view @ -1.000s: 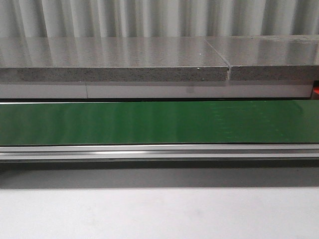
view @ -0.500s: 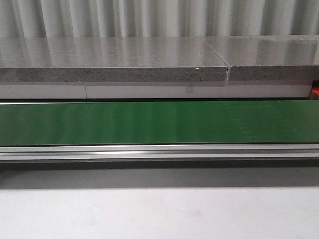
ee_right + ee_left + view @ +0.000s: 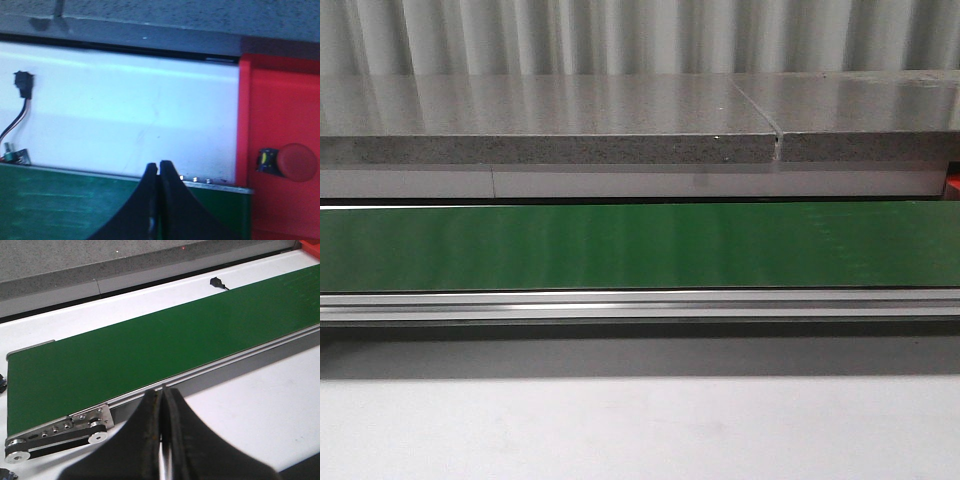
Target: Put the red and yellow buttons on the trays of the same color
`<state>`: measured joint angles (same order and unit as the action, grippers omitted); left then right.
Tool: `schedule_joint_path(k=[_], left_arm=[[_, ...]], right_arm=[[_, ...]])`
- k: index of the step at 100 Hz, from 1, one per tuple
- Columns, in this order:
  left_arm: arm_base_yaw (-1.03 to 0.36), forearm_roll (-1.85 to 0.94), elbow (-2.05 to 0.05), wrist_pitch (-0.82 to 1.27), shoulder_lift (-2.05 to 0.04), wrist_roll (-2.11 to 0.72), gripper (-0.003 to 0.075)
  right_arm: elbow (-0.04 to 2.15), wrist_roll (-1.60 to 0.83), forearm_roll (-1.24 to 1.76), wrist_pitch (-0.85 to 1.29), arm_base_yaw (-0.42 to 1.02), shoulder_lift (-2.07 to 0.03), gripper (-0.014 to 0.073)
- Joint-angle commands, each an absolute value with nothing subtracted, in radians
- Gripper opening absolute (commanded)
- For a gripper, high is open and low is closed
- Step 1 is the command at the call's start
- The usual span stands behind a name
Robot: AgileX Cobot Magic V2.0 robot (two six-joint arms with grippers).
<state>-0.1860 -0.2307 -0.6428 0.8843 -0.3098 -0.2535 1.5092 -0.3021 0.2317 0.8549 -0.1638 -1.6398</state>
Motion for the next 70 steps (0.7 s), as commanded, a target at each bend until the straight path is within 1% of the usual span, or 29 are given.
schedule_joint_path(k=[1, 13, 29, 53, 70], left_arm=[[-0.192, -0.250, -0.668, 0.819, -0.320, -0.251, -0.0020], [-0.192, -0.250, -0.668, 0.819, -0.320, -0.251, -0.0020], [-0.192, -0.250, -0.668, 0.819, -0.320, -0.251, -0.0020], [-0.192, -0.250, -0.668, 0.819, -0.320, -0.251, -0.0020], [-0.192, -0.250, -0.668, 0.819, -0.320, -0.251, -0.0020]], right_arm=[[1.490, -0.314, 0.239, 0.811, -0.135, -1.547, -0.0050], [1.404, -0.295, 0.239, 0.777, -0.083, -1.472, -0.0050], [1.263, -0.207, 0.239, 0.699, -0.067, -1.348, -0.0050], [1.035, -0.234, 0.223, 0.594, -0.067, -1.126, -0.0050], [0.913, -0.269, 0.223, 0.533, -0.067, -0.958, -0.0050]])
